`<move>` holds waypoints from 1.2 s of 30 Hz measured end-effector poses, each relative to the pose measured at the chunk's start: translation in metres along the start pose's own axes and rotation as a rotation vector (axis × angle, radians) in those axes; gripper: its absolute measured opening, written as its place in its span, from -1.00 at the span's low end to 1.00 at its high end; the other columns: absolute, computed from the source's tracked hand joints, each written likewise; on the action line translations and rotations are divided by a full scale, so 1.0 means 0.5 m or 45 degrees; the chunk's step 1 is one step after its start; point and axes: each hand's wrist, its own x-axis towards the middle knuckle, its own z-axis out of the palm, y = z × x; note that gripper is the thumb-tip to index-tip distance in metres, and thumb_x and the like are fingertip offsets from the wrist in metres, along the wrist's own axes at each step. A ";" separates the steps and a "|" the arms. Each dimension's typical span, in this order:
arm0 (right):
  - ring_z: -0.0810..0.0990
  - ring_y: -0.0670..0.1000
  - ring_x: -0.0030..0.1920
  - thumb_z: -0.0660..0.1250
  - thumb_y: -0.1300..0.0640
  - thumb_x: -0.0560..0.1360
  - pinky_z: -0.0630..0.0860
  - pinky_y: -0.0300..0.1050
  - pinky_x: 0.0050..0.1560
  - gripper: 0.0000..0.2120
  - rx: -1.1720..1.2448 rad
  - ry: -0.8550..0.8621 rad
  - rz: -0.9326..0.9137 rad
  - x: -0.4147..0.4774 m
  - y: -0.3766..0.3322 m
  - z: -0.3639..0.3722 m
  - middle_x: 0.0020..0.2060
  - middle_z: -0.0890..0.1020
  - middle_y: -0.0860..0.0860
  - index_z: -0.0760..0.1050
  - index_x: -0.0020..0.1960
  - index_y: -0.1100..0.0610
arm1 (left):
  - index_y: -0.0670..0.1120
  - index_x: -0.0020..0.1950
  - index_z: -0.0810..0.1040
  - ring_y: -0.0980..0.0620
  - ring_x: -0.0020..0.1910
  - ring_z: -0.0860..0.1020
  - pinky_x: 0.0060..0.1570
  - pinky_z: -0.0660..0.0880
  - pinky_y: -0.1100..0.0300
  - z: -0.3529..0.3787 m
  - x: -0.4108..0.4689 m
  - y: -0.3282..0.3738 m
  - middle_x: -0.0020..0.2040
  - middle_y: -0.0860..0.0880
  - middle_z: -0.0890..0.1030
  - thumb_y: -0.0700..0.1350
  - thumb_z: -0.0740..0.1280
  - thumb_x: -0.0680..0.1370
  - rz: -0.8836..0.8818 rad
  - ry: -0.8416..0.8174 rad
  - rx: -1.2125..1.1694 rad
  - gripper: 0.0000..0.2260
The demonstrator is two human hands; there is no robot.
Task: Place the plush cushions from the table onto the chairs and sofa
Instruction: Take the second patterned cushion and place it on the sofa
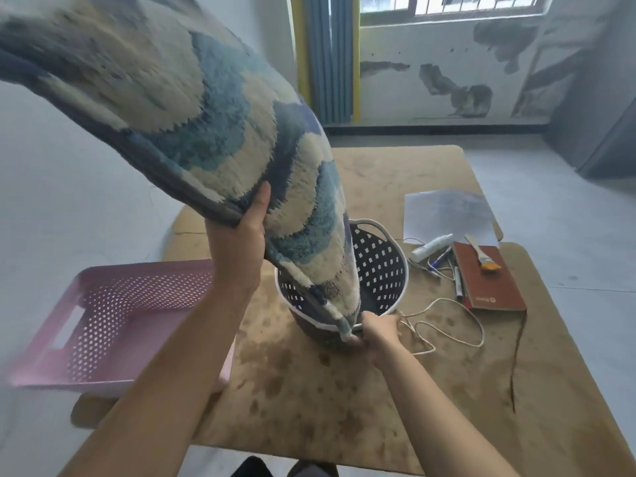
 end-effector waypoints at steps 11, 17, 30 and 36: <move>0.36 0.26 0.51 0.45 -0.22 0.43 0.38 0.18 0.47 -0.01 -0.370 0.070 -0.072 -0.057 -0.022 -0.007 0.50 0.36 0.20 0.06 0.60 0.24 | -0.10 0.37 0.51 0.15 0.14 0.66 0.13 0.60 0.17 -0.058 -0.019 0.100 0.16 0.13 0.69 -0.18 0.47 0.54 0.060 -0.206 0.007 -0.59; 0.19 0.11 0.63 0.14 -0.51 0.44 0.16 0.19 0.61 -0.08 -0.103 0.299 -0.974 -0.226 -0.237 -0.056 0.60 0.27 0.06 0.12 0.63 -0.02 | -0.07 0.02 0.68 0.05 -0.08 0.73 -0.12 0.64 0.18 -0.011 0.047 0.138 -0.10 0.06 0.76 -0.43 0.29 0.54 -0.254 -0.425 -0.423 -0.70; 0.76 -0.01 0.02 0.41 -0.65 0.06 0.68 -0.08 0.02 -0.19 0.112 0.963 -1.095 -0.655 -0.114 -0.277 -0.05 0.78 -0.10 0.66 0.06 -0.07 | -0.14 -0.19 0.49 0.03 -0.37 0.61 -0.36 0.54 0.24 0.086 -0.159 0.062 -0.34 0.00 0.59 -0.26 0.16 0.49 -0.884 -1.333 -0.605 -0.86; 0.71 -0.20 0.01 0.47 -0.31 0.35 0.64 -0.20 0.04 -0.63 0.403 1.725 -1.153 -0.915 0.155 -0.344 -0.10 0.73 -0.25 0.63 0.02 -0.11 | -0.11 0.06 0.61 0.03 -0.14 0.68 -0.14 0.64 0.07 0.058 -0.438 0.119 -0.15 0.00 0.71 -0.04 0.28 0.42 -0.689 -2.106 -0.395 -0.72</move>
